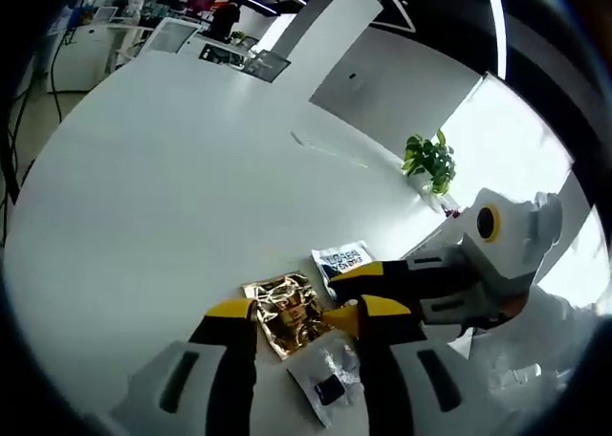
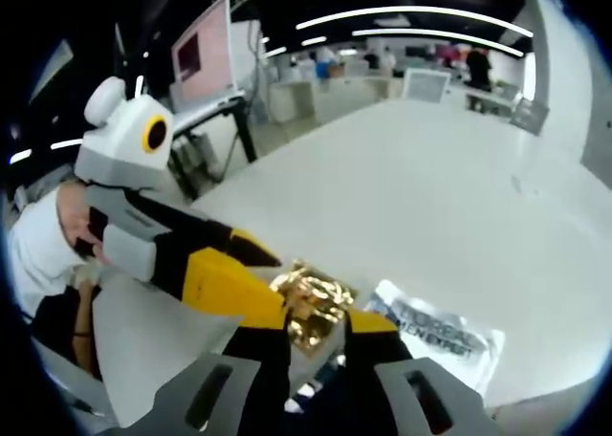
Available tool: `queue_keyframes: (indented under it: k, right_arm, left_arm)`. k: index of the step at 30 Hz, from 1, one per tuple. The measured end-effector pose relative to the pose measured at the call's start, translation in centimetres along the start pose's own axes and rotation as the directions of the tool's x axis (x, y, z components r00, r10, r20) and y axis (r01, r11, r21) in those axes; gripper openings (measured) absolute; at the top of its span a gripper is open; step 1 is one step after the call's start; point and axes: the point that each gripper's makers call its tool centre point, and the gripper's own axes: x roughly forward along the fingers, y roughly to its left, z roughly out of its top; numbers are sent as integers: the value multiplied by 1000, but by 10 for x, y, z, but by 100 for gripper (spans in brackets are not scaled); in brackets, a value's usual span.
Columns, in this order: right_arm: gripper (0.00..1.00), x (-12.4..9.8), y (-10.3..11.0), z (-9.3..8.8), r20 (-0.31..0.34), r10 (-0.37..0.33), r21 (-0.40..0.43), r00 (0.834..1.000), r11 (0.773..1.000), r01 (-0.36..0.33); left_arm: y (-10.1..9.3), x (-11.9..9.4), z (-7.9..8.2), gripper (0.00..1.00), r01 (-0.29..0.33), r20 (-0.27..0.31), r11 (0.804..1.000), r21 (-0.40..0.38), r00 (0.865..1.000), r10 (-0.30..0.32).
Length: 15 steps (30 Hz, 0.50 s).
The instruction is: Arrange the skincare products in the storage area until every visible bottle or jar stands upright without overlapping.
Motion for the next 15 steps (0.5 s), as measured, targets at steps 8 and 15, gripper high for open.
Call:
queue_keyframes:
  k: [8, 15]
  right_arm:
    - [16, -2, 3, -2, -2, 1, -7, 1000, 1000, -1]
    - [16, -12, 8, -6, 2, -12, -49, 1000, 999, 12]
  left_arm:
    - [5, -1, -4, 37, -15, -7, 1000, -7, 1000, 14]
    - [3, 3, -13, 37, -10, -26, 1000, -9, 1000, 10]
